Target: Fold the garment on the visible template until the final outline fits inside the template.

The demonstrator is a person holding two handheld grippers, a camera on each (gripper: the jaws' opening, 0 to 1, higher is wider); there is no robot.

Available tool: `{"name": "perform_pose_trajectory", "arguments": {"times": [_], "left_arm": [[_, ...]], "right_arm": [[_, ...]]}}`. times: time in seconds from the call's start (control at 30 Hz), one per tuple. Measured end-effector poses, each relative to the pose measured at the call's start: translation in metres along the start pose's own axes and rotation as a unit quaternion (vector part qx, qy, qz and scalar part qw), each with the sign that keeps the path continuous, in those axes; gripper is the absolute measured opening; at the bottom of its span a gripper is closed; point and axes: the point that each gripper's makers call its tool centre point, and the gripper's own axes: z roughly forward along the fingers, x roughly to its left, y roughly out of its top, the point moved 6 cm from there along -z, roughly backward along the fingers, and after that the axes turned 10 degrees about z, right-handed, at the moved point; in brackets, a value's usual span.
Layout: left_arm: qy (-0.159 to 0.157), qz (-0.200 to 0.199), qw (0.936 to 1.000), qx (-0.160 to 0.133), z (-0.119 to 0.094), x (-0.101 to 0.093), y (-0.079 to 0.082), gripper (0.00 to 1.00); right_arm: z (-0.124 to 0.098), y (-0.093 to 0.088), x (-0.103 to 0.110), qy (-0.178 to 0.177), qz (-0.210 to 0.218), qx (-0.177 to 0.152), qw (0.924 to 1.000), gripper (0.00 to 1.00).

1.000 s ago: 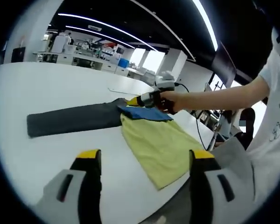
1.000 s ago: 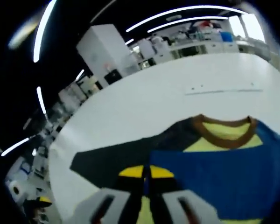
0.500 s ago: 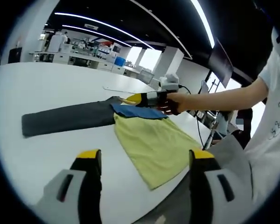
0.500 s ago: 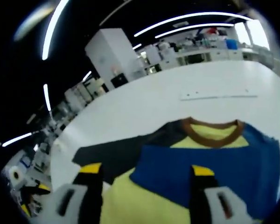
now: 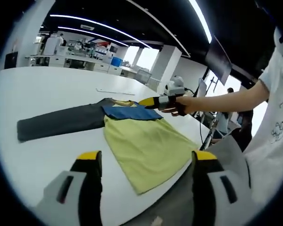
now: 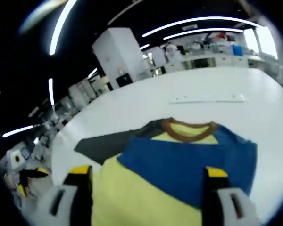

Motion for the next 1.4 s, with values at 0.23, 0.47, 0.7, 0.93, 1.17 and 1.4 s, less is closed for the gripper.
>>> {"name": "perform_pose_trajectory", "arguments": {"times": [0.23,0.47,0.7,0.93,1.17,1.4], "left_arm": [[0.006,0.0,1.0,0.0,0.004,-0.022,-0.001,0.76],[0.01,0.011,0.9999,0.007,0.015,-0.041,0.006,0.76],[0.02,0.029,0.9993,0.012,0.027,-0.053,0.015,0.76],[0.035,0.028,0.999,0.004,0.033,-0.052,0.019,0.76],[0.04,0.041,0.9983,0.015,0.045,-0.055,0.017,0.76],[0.045,0.046,0.9979,0.013,0.056,-0.063,0.018,0.76]], "right_arm": [[-0.042,-0.002,-0.032,-0.014,-0.01,0.005,0.9998,0.98],[-0.078,-0.008,-0.058,-0.019,-0.008,0.005,0.9998,0.96],[-0.101,-0.005,-0.086,-0.02,-0.002,0.003,0.9998,0.96],[-0.122,-0.004,-0.107,-0.017,0.002,0.001,0.9999,0.94],[-0.133,0.0,-0.13,-0.015,0.015,-0.004,0.9998,0.89],[-0.127,-0.01,-0.139,0.013,0.038,0.01,0.9992,0.69]]}}
